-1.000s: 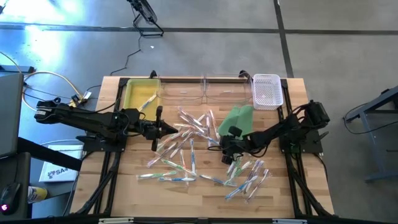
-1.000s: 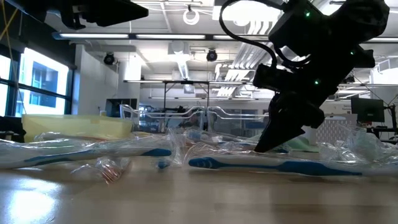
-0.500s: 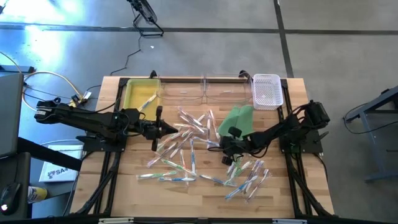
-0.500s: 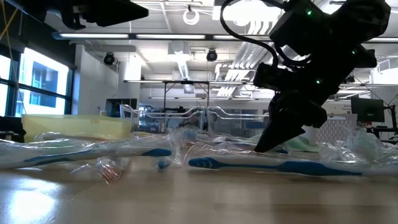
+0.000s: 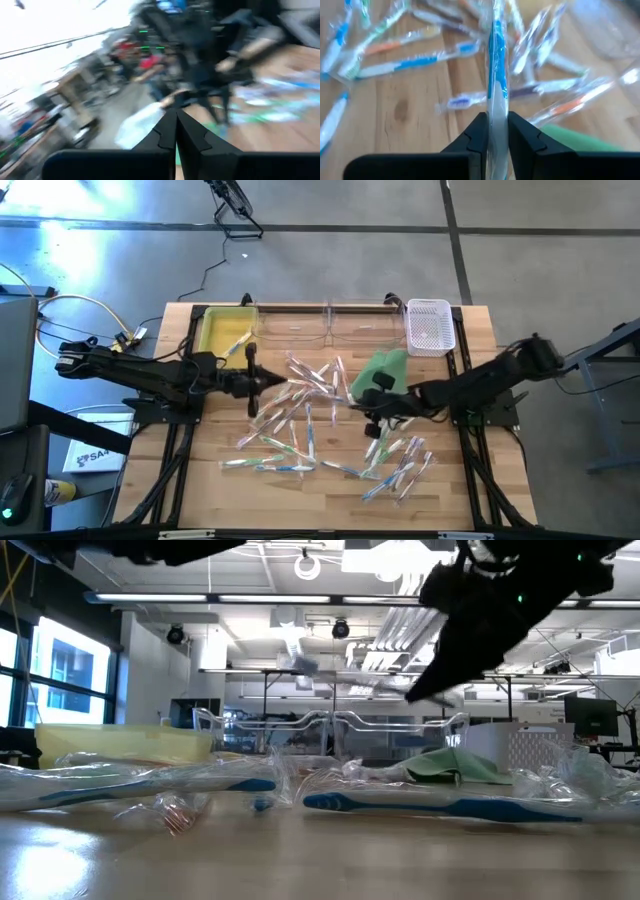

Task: Pick & Place Toothbrushes
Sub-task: Put the blue toothbrush into the yellow bin

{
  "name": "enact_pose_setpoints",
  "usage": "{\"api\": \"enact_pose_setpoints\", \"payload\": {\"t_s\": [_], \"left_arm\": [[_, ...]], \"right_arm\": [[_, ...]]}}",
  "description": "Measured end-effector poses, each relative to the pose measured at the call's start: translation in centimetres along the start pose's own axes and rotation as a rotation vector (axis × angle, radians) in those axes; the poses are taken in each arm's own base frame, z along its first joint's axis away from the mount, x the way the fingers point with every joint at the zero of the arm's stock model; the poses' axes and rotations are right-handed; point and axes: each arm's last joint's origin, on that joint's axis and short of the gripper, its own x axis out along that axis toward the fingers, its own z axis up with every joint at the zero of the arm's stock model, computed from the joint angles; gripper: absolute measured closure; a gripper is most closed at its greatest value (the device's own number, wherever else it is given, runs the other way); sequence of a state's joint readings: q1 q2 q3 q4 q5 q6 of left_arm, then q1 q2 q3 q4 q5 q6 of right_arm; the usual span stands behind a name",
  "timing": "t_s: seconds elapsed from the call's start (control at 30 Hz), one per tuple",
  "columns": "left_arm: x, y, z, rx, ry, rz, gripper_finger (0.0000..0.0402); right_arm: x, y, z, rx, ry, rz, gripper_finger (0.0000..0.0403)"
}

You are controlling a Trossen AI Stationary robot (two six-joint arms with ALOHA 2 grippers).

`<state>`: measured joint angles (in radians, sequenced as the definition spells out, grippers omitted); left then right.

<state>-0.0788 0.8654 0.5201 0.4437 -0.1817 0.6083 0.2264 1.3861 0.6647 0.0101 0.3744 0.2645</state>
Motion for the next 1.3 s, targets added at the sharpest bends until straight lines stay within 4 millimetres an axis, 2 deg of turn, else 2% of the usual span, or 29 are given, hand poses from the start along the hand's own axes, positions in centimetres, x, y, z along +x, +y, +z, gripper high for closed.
{"api": "enact_pose_setpoints", "payload": {"t_s": [0.17, 0.37, 0.5, 0.67, 0.83, 1.07, 1.3], "left_arm": [[-0.2, 1.1, 0.7, -0.082, -0.006, 0.196, 0.0401], [-0.7, 1.5, 1.0, -0.147, -0.022, 0.223, 0.0382], [-0.6, 1.5, 1.0, -0.175, -0.024, 0.222, 0.0346], [-0.4, 1.2, 0.8, -0.229, -0.021, 0.196, 0.0278], [-0.3, 1.1, 1.3, -0.274, -0.125, 0.103, 0.0234], [0.2, 1.3, 2.3, -0.192, -0.188, 0.001, 0.0247], [2.3, 2.4, 4.2, -0.172, -0.154, 0.078, 0.0260]], "right_arm": [[-2.5, -0.8, 1.7, -0.032, -0.128, -0.043, 0.0359], [-4.3, -1.2, 3.7, -0.046, -0.295, -0.058, 0.0359], [-4.8, -1.1, 4.8, -0.074, -0.405, -0.054, 0.0359], [-5.1, -1.0, 5.7, -0.106, -0.503, -0.071, 0.0359], [-5.7, -1.0, 6.7, -0.128, -0.610, -0.076, 0.0359], [-6.5, -0.9, 7.6, -0.174, -0.735, -0.037, 0.0359], [-6.5, -0.8, 7.8, -0.186, -0.758, -0.012, 0.0359]]}}
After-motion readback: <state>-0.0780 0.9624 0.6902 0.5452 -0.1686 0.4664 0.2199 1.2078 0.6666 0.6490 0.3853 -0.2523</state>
